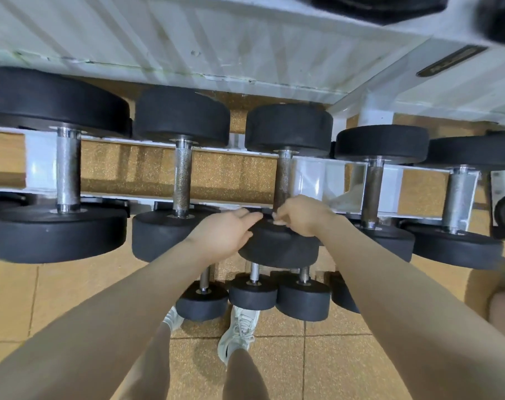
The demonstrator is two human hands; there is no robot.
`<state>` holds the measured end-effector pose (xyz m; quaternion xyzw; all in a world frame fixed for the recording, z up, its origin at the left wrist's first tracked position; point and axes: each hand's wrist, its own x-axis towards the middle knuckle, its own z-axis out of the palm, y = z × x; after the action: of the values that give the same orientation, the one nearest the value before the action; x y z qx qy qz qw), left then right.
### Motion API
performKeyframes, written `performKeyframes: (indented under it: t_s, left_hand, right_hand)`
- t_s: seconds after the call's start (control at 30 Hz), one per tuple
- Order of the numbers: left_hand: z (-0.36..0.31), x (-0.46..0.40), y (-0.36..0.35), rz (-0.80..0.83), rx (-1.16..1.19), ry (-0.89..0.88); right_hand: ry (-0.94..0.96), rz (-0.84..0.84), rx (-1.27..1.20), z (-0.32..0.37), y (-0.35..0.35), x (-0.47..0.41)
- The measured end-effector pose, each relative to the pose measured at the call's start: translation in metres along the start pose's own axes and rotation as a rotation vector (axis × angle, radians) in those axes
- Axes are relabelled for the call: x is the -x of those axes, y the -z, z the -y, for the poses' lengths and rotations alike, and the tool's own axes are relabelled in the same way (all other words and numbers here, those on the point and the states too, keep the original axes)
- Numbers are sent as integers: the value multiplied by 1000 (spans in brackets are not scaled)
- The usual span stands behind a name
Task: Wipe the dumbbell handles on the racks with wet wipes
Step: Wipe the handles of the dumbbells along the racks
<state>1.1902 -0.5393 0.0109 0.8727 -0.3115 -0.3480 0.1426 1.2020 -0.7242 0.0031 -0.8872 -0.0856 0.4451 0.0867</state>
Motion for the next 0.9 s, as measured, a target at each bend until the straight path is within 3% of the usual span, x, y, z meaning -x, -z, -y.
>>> performKeyframes:
  t_s: [0.13,0.23,0.37,0.5,0.67,0.9]
  left_hand:
    - [12,47,11,-28,50,88]
    - [22,82,15,-31,92,184]
    - [34,123,23,-90,172,283]
    - [53,159,30,-142,217,342]
    - [95,181,46,-118,231,341]
    - [148,160,56,-28,230,247]
  right_hand:
    - [-8,-184,-13,12,19,31]
    - [61,-185,-37,37,35,56]
    - [127,-246,-240,70,40,76]
    - [121,-200,-430,109,37,88]
    - [99,-200,-497,152,34,75]
    - [-101,-356,-462,189,31,14]
